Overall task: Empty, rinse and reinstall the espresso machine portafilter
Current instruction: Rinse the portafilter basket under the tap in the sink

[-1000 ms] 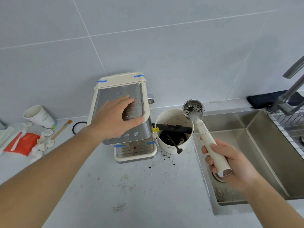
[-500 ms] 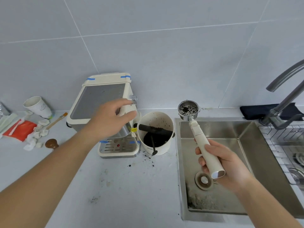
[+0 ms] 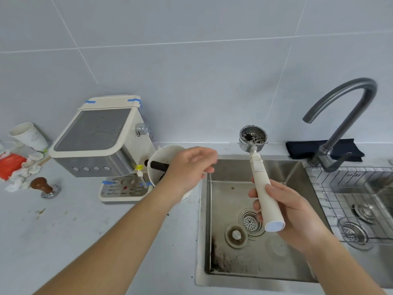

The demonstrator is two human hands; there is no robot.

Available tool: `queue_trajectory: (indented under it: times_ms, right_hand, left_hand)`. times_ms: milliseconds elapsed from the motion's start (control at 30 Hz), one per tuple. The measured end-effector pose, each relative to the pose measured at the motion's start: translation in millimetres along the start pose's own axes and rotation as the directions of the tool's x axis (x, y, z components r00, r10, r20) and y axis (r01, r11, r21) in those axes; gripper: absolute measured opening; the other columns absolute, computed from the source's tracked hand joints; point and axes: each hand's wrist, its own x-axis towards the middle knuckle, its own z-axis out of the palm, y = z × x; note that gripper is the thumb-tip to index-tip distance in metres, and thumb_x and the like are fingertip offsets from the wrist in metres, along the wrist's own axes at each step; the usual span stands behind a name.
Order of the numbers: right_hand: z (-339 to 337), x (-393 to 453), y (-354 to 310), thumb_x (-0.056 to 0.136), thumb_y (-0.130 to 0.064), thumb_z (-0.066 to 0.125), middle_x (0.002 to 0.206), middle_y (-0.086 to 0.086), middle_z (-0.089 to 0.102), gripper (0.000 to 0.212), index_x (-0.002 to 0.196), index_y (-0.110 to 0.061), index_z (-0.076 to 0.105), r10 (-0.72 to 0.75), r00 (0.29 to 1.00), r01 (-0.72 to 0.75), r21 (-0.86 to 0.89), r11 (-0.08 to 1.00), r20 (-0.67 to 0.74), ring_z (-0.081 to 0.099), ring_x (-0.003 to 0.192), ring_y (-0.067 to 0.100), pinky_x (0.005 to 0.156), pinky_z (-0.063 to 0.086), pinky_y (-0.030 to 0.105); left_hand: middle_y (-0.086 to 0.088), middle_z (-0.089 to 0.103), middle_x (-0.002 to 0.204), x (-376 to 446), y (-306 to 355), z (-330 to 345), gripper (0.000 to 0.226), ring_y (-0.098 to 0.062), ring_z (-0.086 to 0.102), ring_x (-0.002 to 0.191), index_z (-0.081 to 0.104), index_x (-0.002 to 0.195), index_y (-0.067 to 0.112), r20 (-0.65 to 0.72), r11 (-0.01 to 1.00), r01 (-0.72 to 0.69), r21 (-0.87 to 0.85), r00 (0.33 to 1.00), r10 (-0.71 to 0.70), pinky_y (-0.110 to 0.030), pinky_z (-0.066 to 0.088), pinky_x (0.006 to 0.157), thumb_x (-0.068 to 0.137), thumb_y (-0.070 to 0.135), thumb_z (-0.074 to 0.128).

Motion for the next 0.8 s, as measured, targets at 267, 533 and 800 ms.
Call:
queue_trajectory:
  times_ms: [267,533,800]
  right_hand:
    - [-25,-14,-18,0.079,-0.016,0.061,0.092,0.016,0.069,0.036,0.111,0.001,0.066,-0.016,0.995,0.014,-0.023,1.0,-0.094,0.064,0.068,0.022,0.052,0.057,0.035]
    - [-47,-11,-18,0.078,-0.013,0.068,0.093,0.013,0.071,0.035,0.112,-0.007,0.072,-0.06,0.987,0.043,-0.115,0.992,-0.149,0.066,0.072,0.024,0.063,0.061,0.045]
    - [-65,-3,-21,0.097,-0.006,0.056,0.094,0.001,0.079,0.029,0.112,-0.025,0.072,-0.122,0.978,0.068,-0.294,0.953,-0.171,0.072,0.083,0.019,0.077,0.056,0.044]
  left_hand:
    - [0.003,0.075,0.09,14,-8,92,0.009,-0.012,0.069,0.079,0.071,0.087,0.027,0.094,0.99,0.135,-0.052,0.987,-0.129,-0.035,0.052,0.082,0.089,0.033,0.065]
    - [0.004,0.074,0.087,23,-6,146,0.018,-0.004,0.067,0.072,0.075,0.096,0.02,0.109,0.996,0.088,0.005,0.99,-0.088,-0.02,0.048,0.066,0.084,0.03,0.067]
    - [-0.004,0.073,0.091,42,-14,168,0.021,-0.012,0.066,0.073,0.073,0.103,0.015,0.14,0.991,0.127,-0.047,0.983,-0.119,-0.028,0.054,0.07,0.085,0.024,0.068]
